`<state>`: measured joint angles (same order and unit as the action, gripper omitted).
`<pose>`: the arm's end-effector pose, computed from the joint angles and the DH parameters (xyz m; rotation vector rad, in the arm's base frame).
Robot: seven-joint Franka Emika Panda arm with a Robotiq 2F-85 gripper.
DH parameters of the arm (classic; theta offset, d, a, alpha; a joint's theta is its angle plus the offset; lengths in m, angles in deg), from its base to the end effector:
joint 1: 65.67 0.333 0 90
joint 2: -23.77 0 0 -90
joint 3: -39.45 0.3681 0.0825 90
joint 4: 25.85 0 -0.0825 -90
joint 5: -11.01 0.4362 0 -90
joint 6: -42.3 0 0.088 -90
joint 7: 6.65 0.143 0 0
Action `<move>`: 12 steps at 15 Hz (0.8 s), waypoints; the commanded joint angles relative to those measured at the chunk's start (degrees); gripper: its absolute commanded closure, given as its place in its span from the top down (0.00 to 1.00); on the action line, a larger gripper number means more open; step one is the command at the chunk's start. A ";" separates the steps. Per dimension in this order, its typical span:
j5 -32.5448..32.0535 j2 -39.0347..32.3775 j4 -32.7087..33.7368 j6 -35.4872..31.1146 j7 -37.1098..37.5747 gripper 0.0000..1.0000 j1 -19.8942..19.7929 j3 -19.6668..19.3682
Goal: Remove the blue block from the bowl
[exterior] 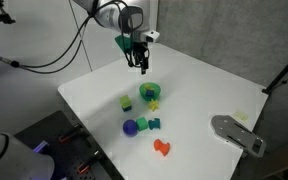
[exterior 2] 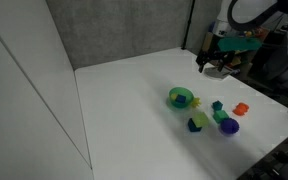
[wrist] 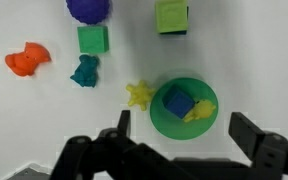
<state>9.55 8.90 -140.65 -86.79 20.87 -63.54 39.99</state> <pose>0.6486 0.0287 0.3088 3.0544 -0.6476 -0.0082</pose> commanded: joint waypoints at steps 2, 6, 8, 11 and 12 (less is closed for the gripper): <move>0.30 0.01 0.26 0.11 -0.17 1.00 0.90 -0.91; 0.26 -4.51 4.40 2.26 -0.74 1.00 0.90 -0.97; 0.43 -7.49 6.73 3.00 -1.93 1.00 0.96 -0.87; -0.31 -12.66 11.00 2.94 -5.12 1.00 1.32 -0.80; -0.67 -14.36 12.56 3.03 -6.14 1.00 1.52 -0.93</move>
<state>9.56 -0.02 -134.60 -85.92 18.21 -62.99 39.87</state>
